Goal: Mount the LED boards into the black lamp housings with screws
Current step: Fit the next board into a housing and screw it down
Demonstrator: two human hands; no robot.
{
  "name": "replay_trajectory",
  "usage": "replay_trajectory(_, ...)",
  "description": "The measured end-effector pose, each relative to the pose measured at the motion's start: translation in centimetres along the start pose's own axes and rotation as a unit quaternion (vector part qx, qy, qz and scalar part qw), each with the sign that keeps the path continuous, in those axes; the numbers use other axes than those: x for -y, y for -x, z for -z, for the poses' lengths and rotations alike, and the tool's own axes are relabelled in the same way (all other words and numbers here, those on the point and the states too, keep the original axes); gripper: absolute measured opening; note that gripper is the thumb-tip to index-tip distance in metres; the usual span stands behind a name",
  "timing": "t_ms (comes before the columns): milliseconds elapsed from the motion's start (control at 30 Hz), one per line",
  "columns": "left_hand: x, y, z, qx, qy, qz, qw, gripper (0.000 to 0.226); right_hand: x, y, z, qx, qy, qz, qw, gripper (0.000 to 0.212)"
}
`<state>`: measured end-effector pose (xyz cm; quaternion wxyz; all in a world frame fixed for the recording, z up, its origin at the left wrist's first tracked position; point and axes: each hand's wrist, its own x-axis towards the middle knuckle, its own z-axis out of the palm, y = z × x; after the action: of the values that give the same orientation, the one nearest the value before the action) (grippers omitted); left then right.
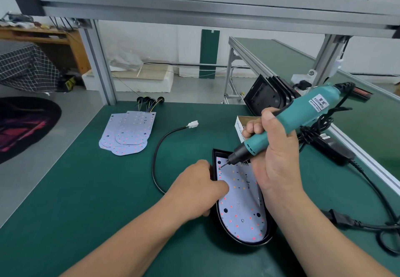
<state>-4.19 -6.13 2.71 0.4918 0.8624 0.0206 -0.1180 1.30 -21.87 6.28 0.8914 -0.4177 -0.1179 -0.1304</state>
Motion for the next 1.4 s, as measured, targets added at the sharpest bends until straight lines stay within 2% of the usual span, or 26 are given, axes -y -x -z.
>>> replay_trajectory(367,0.1,-0.1,0.0,-0.002,-0.016,-0.004,1.000,0.035,0.1,0.1,0.1,0.010,0.025,0.003,1.000,0.008)
replay_trajectory(633,0.2,-0.3,-0.1,-0.005,-0.039,-0.007,0.999,0.028,0.1,0.7,-0.3,0.167,0.113,0.032,0.979,0.010)
replay_trajectory(800,0.2,-0.4,-0.1,-0.007,-0.042,-0.005,0.999,0.028,-0.3,0.5,-0.7,0.208,0.134,0.007,0.969,0.028)
replay_trajectory(900,0.4,-0.5,-0.2,-0.003,-0.040,0.000,0.999,0.027,-0.6,0.3,-0.8,0.222,0.126,-0.015,0.967,0.031)
replay_trajectory(1000,0.5,-0.5,-0.1,-0.003,-0.038,0.002,0.999,0.028,-0.6,0.2,-0.7,0.224,0.113,-0.028,0.967,0.033)
replay_trajectory(1100,0.4,-0.6,-0.1,0.003,-0.032,0.000,0.999,0.031,-0.3,0.0,-0.4,0.212,0.112,-0.026,0.971,0.047)
replay_trajectory(1267,0.4,-0.8,-0.1,0.006,-0.020,-0.012,1.000,0.032,0.4,0.2,0.4,0.166,0.078,-0.009,0.983,0.054)
replay_trajectory(1400,0.6,-0.8,0.0,0.008,-0.018,-0.009,1.000,0.033,1.3,0.5,0.6,0.174,0.126,0.004,0.977,0.057)
